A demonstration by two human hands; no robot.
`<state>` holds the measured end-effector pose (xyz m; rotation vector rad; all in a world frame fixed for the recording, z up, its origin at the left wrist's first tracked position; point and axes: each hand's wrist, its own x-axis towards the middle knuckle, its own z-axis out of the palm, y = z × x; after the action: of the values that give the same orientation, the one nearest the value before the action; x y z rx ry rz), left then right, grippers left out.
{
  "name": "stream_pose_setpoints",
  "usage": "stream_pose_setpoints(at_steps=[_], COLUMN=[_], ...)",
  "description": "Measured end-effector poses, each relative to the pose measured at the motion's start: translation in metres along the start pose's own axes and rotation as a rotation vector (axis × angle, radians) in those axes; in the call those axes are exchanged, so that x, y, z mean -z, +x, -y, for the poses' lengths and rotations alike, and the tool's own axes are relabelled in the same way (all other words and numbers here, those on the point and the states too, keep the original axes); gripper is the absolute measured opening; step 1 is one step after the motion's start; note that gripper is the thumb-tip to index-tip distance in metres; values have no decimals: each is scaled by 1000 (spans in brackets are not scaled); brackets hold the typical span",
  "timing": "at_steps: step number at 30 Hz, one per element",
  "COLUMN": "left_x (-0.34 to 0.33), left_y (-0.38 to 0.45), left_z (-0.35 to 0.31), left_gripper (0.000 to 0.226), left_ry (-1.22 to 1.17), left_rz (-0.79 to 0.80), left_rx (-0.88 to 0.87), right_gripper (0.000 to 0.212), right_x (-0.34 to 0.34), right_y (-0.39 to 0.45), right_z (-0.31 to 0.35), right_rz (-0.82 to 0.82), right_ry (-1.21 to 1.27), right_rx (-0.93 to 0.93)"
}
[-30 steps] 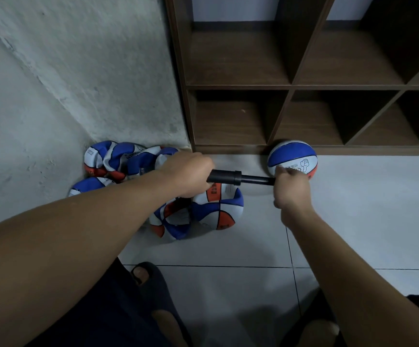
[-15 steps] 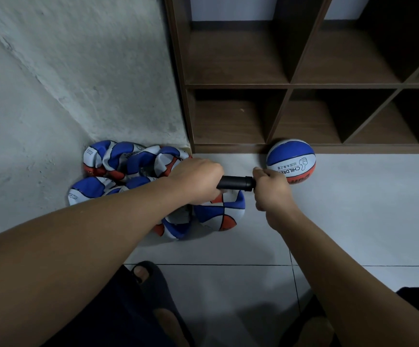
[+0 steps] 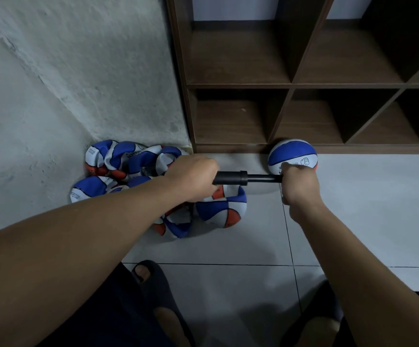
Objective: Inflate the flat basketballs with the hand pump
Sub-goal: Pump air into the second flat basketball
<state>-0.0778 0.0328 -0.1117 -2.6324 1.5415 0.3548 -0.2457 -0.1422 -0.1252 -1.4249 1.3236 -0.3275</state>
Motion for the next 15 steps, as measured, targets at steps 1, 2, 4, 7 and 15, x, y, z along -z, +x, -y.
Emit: stream_pose_setpoints(at_steps=[1,2,4,7,15], left_x=[1,1,3,4,3], left_y=[0,0,1,-1,2], left_z=[-4,-6,-8,-12,-8], left_gripper=[29,29,28,25,26], left_ry=[-1,-9,-10,-10,48], left_rz=[-5,-6,1,26,35], left_rx=[3,12,16,33,-37], right_gripper=[23,26,31,36,33], right_x=[-6,-11,-20,-31,-37], right_y=[-5,-10,-18,-24,-32], right_z=[0,1,4,4,1], right_rz=[3,14,45,112,216], right_ry=[-19,-42,-69,-79,-41], right_rx=[40,81,132,131,48])
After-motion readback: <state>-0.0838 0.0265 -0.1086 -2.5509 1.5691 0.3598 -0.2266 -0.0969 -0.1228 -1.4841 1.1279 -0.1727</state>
